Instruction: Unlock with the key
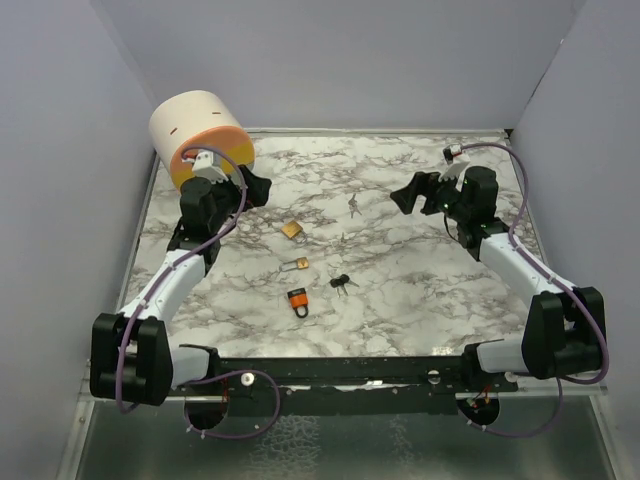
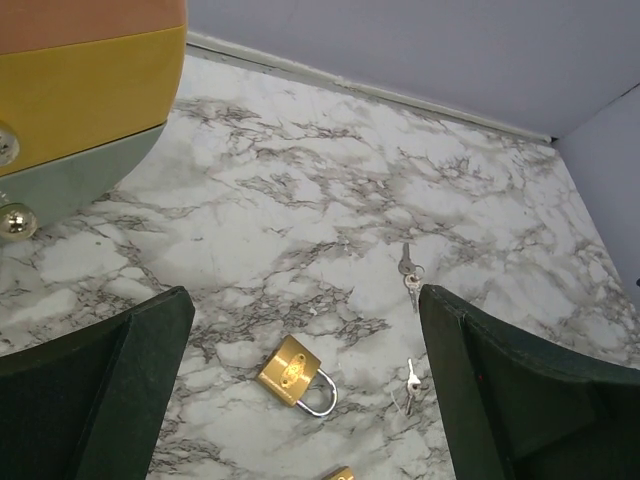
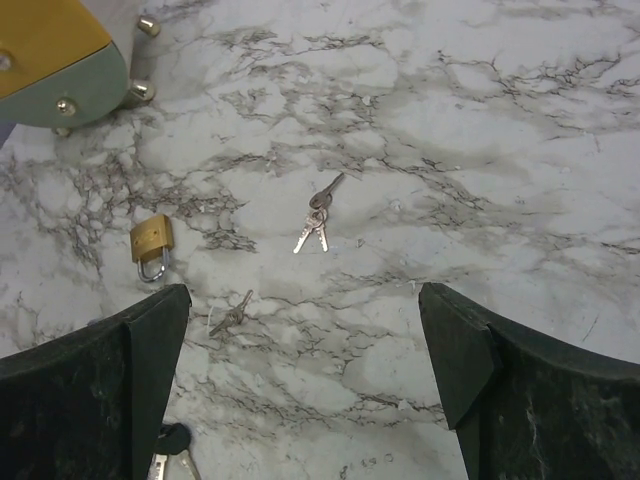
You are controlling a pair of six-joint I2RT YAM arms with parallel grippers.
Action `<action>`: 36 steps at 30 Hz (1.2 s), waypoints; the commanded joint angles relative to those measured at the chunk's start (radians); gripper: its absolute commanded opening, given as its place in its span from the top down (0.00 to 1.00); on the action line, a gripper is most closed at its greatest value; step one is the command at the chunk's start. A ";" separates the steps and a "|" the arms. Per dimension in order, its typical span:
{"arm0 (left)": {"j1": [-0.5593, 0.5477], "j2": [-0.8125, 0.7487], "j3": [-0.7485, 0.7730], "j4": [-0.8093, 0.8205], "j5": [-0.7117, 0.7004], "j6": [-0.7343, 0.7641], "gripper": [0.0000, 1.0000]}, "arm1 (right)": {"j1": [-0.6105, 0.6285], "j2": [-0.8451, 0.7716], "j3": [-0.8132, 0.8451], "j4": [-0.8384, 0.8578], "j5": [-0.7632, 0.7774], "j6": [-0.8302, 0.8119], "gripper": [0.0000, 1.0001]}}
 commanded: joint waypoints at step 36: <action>-0.130 -0.093 -0.108 0.016 -0.019 -0.066 0.02 | 0.176 0.547 0.447 -0.264 0.045 0.081 0.48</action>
